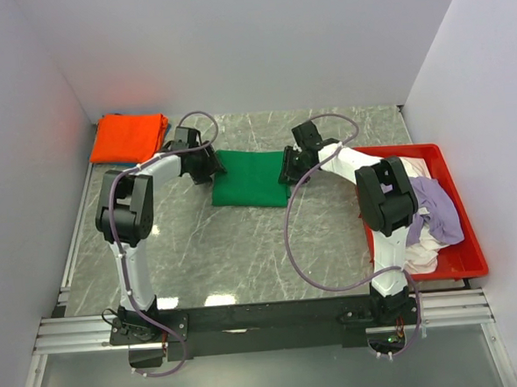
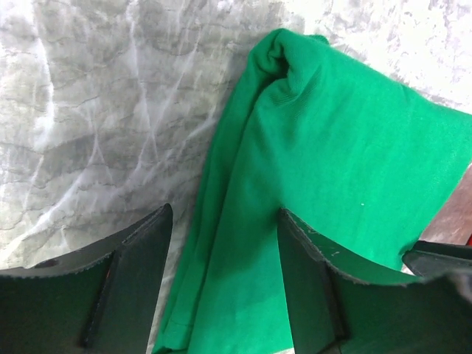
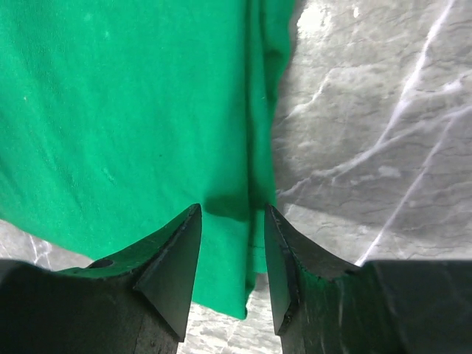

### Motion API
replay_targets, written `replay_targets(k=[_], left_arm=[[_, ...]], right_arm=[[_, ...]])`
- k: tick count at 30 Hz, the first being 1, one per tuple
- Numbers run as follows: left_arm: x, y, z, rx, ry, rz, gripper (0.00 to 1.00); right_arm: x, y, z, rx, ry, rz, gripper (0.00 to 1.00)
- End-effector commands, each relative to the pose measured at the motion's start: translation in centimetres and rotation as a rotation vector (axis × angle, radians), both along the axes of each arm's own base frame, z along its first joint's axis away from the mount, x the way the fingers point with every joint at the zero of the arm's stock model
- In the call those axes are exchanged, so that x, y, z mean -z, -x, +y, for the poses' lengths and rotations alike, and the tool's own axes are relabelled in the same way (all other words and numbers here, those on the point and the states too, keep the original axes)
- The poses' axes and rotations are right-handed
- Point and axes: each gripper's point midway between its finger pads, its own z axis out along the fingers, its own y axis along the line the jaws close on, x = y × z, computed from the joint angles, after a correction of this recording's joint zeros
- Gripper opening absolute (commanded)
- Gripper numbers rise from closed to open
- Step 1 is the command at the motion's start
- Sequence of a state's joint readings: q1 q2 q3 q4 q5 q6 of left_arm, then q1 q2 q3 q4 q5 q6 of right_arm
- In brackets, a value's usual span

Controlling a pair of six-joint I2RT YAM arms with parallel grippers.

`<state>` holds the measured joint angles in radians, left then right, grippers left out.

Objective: Fold and stack the t-shirts
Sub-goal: Neatly place the folded tshirt to the corner

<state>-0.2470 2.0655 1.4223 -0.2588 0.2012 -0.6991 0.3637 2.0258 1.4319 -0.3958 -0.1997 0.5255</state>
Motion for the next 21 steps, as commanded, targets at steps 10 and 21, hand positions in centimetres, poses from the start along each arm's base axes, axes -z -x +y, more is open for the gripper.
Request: replay_targets(k=[10,21], left_arm=[[3.9,1.0,-0.1,-0.019,-0.197,0.077,0.29],[-0.1,-3.8,6.9,-0.136,-0.643,-0.023,0.00]], right_arm=[[-5.0,0.4,-0.4,0.004,-0.017,-0.137,0.46],[-7.8,7.0,0.2,-0.009,-0.034,-0.225,0.45]])
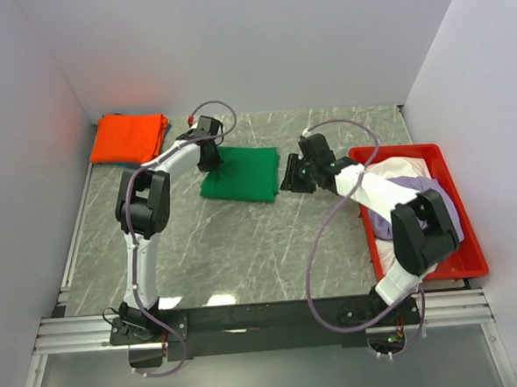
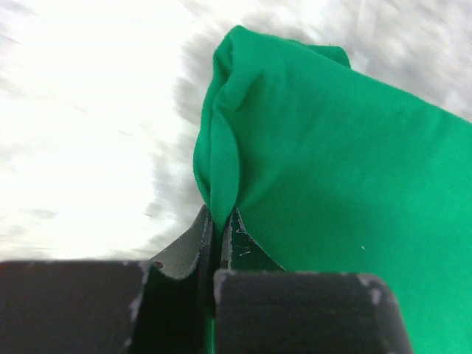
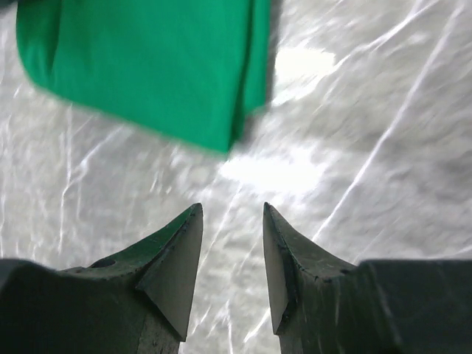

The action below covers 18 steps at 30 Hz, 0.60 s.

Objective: Fold and stack the t-shirts
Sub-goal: Neatly place the folded tshirt to the corner

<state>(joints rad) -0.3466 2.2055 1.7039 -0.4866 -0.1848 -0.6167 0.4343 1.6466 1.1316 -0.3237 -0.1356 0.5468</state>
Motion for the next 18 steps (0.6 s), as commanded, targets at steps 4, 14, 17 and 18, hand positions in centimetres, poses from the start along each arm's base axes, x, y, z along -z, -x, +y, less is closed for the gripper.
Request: replay_targets(k=[4,14,17,18], left_arm=[[-2.7,-2.7,9.4,-0.136,-0.430,-0.032,0.00],[-9.6,-7.1,17.2,-0.121,-0.720,-0.148,0.00],[-12.1,-8.2,18.4,-0.104,-0.805,-0.212,0.00],[-12.9,-8.3,18.7,-0.108,-0.826,-0.226,0.00]], right_arm=[[-1.6,2.7,0.6,0.000,-0.019,-0.081,0.45],[-1.4,4.5,0.0,-0.024,0.021,-0.093,0.45],[-1.2,4.7,0.2,-0.033,0.026,-0.091,0.45],[-1.0,4.7,0.2,-0.031,0.031,-0.088,0.45]])
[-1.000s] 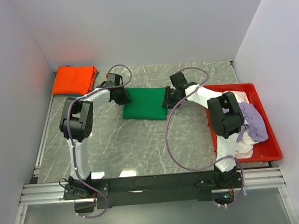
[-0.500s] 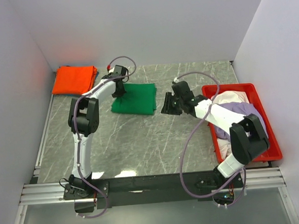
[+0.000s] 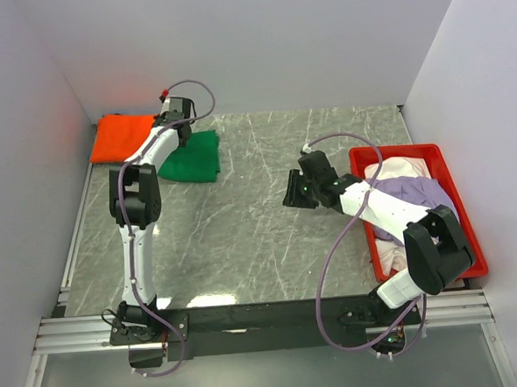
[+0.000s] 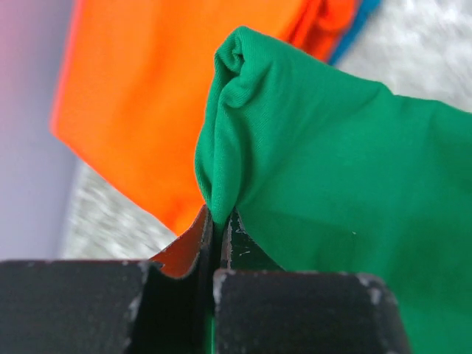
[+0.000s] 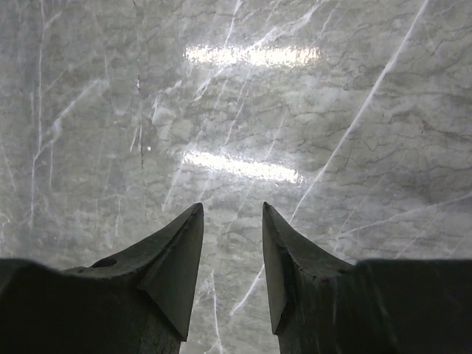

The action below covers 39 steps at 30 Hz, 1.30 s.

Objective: Fold and stack the t-shirts
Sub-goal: Neatly place the folded tshirt to the corner

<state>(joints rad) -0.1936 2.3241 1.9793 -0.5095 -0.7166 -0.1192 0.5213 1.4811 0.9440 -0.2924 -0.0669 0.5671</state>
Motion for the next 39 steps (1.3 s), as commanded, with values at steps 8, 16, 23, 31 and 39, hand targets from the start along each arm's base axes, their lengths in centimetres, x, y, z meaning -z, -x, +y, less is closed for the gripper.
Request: replay_targets(k=[8,16,23,31,39], left_arm=[[-12.7,-2.9,3.7,0.024,-0.325,-0.148,0.00],[-18.0,-2.8,4.8,0.030,-0.425,-0.209,0.00],[-20.2,-3.9,5.1,0.052,-0.435,-0.248,0.00],[-22.1,-4.1,4.9,0.116,-0.442,-0.275,0.00],[-24.1,-3.3,4.3,0.152,-0.397,-0.321,0.00]], right_arm=[[-0.4,-0.4,0.8,-0.009,0.037,-0.051,0.44],[-0.4,-0.6,1.1,-0.023,0.050,-0.041,0.43],[-0.8,-0.8,1.7,-0.033,0.048,-0.046,0.43],[-1.2,-1.2,1.7,-0.027,0.064,-0.059,0.43],[-1.4,-1.3,1.9,-0.027,0.067,-0.064,0.42]])
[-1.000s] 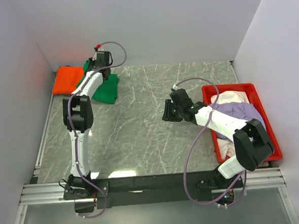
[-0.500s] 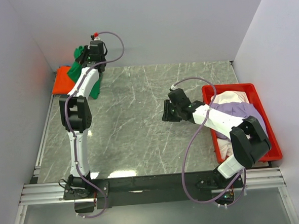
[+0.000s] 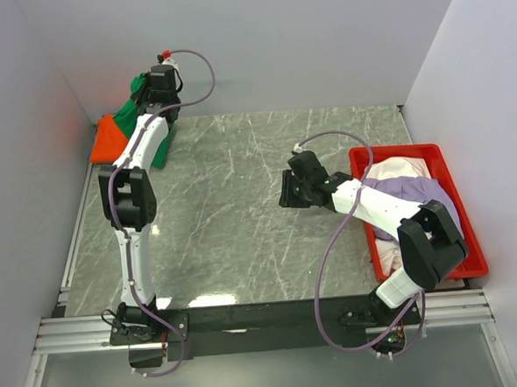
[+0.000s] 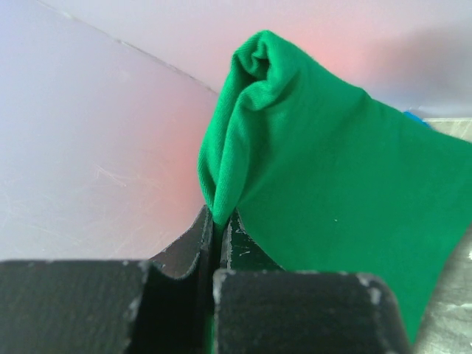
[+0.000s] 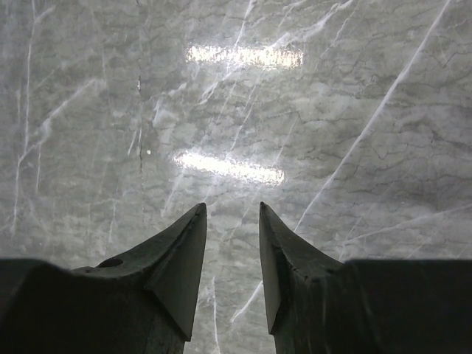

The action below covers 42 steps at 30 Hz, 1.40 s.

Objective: Fold and stack the t-shirts
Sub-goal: Neatly place the folded tshirt to the corner

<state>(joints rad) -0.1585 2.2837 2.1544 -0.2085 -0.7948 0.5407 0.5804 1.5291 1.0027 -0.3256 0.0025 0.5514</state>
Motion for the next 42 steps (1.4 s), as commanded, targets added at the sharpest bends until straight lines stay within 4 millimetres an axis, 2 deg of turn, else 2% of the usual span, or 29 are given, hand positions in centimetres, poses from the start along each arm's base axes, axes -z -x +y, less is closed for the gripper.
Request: replay_targets(k=[1,6,11,20,31,37,42], left_arm=[[-9.0,1.7,0.2,0.028,0.042,-0.187,0.00],[-10.1,2.4,0.1,0.032,0.042,-0.199,0.00],[-10.1,2.6,0.2,0.032,0.037,-0.201,0.00],[-8.4,1.7,-0.1,0.047,0.048,-0.179,0.00],[-8.3,1.7,-0.4,0.063,0.070,-0.186,0.00],[-7.1,1.3,0.3,0.065,0.088,-0.175,0.00],[-4.1,0.2,2.2,0.049,0.115,-0.156,0.00]], right_arm=[[-1.6,-1.1,0.7,-0.004,-0.001,-0.053,0.41],[-1.5,-1.1,0.7,-0.005,0.005,-0.053,0.41],[-1.3,-1.1,0.9,-0.012,0.005,-0.049,0.41],[-0.9,-1.1,0.8,-0.013,0.017,-0.041,0.40],[-0.6,-1.3,0.9,-0.011,0.024,-0.034,0.40],[-0.2,-1.3,0.9,-0.009,0.032,-0.028,0.40],[0.2,-1.4,1.0,-0.012,0.038,-0.016,0.40]])
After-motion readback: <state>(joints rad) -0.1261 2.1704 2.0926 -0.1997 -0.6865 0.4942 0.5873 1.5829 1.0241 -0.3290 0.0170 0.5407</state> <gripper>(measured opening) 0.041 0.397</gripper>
